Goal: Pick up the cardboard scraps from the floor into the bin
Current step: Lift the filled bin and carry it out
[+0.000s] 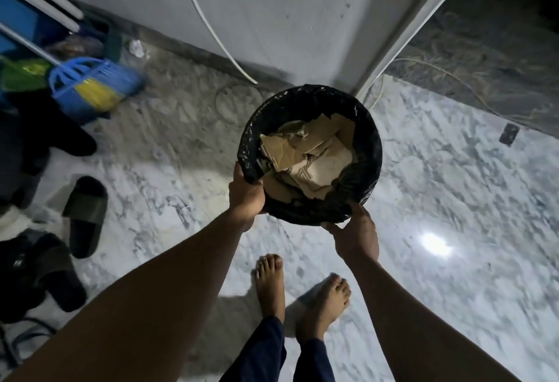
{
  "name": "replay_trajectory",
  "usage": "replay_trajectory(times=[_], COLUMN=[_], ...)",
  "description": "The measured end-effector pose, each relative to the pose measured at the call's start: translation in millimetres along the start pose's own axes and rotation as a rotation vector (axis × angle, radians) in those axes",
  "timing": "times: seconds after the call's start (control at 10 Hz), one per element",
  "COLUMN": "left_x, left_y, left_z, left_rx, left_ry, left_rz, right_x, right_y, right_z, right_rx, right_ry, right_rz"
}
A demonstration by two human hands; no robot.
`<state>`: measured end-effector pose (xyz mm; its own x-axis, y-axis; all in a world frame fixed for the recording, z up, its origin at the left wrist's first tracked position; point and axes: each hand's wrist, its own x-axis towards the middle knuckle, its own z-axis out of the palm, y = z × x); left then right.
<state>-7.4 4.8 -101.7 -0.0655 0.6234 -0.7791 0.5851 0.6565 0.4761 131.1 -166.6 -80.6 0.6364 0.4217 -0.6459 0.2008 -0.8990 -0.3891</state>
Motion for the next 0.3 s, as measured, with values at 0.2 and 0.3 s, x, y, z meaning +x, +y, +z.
replay_trajectory(times=[0.2, 0.3], left_x=[-1.5, -19.3], left_y=[22.6, 20.4], left_z=[3.7, -2.0], left_rx=[-0.226, -0.094], left_ry=[0.018, -0.052], left_rz=[0.052, 0.128], right_x=[21.4, 6.8], right_y=[-29.5, -38.0], right_z=[-16.4, -35.2], right_rx=[-0.064, -0.077], right_ry=[-0.105, -0.171], right_rz=[0.013, -0.012])
